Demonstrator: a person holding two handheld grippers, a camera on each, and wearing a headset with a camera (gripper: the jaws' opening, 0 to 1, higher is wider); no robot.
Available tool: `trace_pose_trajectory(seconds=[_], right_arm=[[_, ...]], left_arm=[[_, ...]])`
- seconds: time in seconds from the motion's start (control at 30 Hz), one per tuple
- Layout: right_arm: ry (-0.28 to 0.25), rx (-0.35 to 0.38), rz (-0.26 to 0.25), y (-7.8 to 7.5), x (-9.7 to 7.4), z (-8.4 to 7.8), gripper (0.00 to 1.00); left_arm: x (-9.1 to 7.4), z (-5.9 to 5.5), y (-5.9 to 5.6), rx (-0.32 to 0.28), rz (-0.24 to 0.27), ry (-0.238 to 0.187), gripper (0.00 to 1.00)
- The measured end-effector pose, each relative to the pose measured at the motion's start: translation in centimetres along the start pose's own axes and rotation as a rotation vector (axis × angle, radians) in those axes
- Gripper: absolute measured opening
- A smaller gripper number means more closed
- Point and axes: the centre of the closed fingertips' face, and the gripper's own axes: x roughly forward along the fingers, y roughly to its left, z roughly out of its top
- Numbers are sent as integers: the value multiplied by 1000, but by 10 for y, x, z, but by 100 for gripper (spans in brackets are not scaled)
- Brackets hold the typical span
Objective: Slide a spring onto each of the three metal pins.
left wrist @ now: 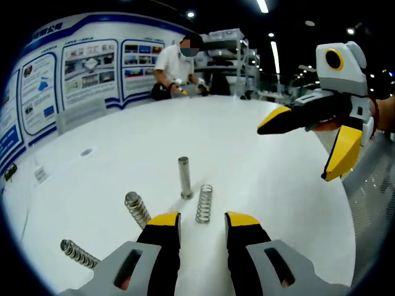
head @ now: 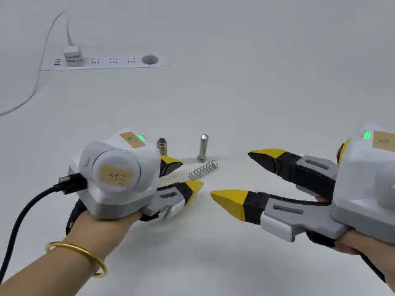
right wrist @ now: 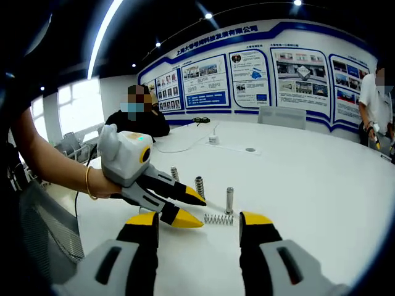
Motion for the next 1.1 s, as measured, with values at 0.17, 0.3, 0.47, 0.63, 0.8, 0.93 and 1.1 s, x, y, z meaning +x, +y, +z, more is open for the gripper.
trace_pose_trajectory(seconds=[0.17,0.3,0.47,0.63,0.8,0.93,1.1], right_arm=[[4,25,-14,-3,-2,-6,54],[9,30,-24,-5,-4,-8,54],[10,36,-25,-5,-3,-9,54],[15,38,-29,-6,-3,-11,53],[23,37,-34,-7,-2,-13,53],[29,38,-40,-7,-1,-14,53],[41,81,-76,-13,-2,-17,52]], left_arm=[[6,0,-1,-4,-11,-9,25],[10,2,-3,11,-22,-9,24],[16,-2,-1,16,-27,6,19],[17,-4,-1,22,-31,16,15],[20,-6,-1,19,-32,23,12],[19,-6,-2,18,-34,27,11],[17,-7,-6,36,-45,32,10]])
